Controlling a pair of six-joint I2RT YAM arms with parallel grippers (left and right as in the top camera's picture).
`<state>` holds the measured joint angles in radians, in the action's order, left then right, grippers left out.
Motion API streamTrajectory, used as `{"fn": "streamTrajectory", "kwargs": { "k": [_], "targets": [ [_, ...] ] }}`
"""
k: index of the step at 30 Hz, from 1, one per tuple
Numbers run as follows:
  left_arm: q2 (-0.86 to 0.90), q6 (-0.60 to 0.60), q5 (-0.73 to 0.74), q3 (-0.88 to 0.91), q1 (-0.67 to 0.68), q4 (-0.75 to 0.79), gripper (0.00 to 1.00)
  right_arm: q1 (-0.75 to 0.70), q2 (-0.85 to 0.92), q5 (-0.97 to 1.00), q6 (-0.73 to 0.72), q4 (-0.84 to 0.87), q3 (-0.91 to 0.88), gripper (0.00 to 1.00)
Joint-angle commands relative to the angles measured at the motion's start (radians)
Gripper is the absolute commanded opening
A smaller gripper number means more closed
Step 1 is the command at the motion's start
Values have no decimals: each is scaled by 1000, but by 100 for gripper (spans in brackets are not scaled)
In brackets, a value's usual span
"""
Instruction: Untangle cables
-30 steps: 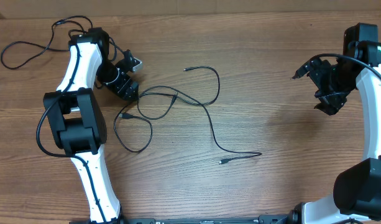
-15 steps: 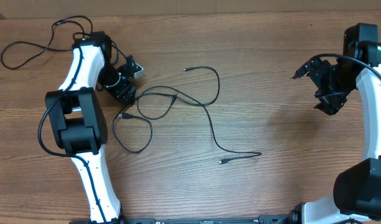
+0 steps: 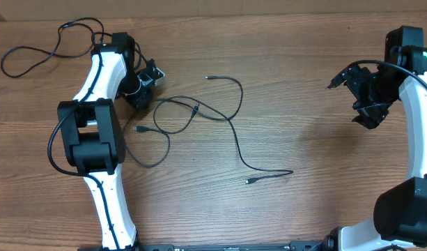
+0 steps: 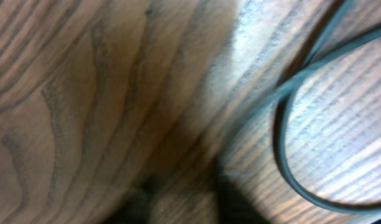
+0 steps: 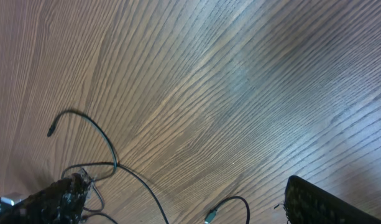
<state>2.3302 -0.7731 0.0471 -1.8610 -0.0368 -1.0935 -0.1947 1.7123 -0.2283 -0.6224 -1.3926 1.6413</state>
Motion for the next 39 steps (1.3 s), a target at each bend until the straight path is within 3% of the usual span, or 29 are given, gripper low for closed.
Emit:
{"fn": "streamTrajectory", "kwargs": {
  "k": [1,7,10,15,25,30,36,39],
  "targets": [
    [21,34,2,26,2,10,5,-2,0,8,-2,0,2,100],
    [20,78,3,26,3,30,4,-2,0,7,-2,0,2,100],
    [19,158,3,9,3,25,4,-2,0,7,-2,0,2,100],
    [10,481,-16,-117,3,16,4,-2,0,8,-2,0,2,100],
    [8,1044,-2,-669,3,-220,4,-2,0,8,-2,0,2,100],
    [7,1098,14,-907,3,-316,4,-2,0,8,-2,0,2,100],
    [-5,1099,269,-1098,3,-317,4,-2,0,8,-2,0,2,100],
    [-6,1100,294,-1175,6,-314,4,-2,0,8,-2,0,2,100]
  ]
}}
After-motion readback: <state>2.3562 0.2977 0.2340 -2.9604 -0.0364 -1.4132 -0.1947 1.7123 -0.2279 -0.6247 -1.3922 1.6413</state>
